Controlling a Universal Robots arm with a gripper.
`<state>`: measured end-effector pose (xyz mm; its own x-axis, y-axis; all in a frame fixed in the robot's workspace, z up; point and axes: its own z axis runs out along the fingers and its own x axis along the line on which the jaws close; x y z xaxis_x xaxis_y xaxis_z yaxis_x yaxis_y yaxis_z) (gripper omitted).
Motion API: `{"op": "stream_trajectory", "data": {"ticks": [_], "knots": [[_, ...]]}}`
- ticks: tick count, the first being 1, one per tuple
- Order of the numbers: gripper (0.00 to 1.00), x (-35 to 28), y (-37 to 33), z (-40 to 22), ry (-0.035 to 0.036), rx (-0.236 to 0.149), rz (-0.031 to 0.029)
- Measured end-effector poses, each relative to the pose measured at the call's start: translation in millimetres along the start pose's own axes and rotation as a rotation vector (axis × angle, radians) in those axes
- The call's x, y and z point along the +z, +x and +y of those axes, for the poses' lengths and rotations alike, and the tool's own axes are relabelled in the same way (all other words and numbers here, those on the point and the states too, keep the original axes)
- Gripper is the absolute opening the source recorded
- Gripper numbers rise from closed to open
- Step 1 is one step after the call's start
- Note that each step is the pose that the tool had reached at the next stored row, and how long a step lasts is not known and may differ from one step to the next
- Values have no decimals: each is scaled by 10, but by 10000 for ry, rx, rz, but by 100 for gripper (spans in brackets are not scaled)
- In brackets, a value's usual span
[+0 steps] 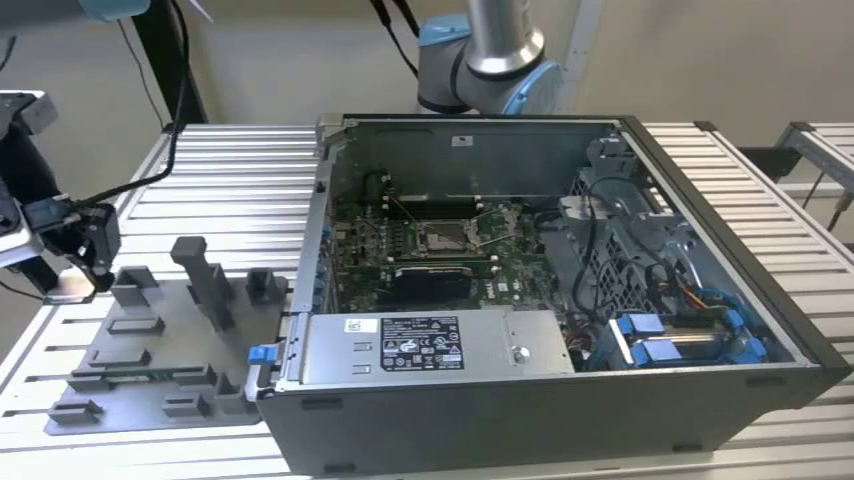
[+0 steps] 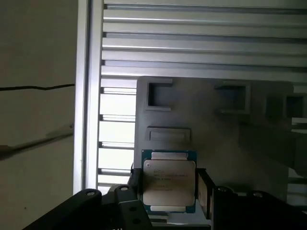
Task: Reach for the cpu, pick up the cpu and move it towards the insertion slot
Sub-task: 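Pick up the cpu and move it towards the insertion slot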
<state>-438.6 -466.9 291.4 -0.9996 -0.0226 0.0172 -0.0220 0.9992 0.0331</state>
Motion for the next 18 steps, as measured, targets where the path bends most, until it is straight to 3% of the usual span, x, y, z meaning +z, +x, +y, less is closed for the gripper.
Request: {"op": "stream_trajectory", "data": {"ticks": [18], "knots": [[0,-817,15,28,-1,1,-1]]}}
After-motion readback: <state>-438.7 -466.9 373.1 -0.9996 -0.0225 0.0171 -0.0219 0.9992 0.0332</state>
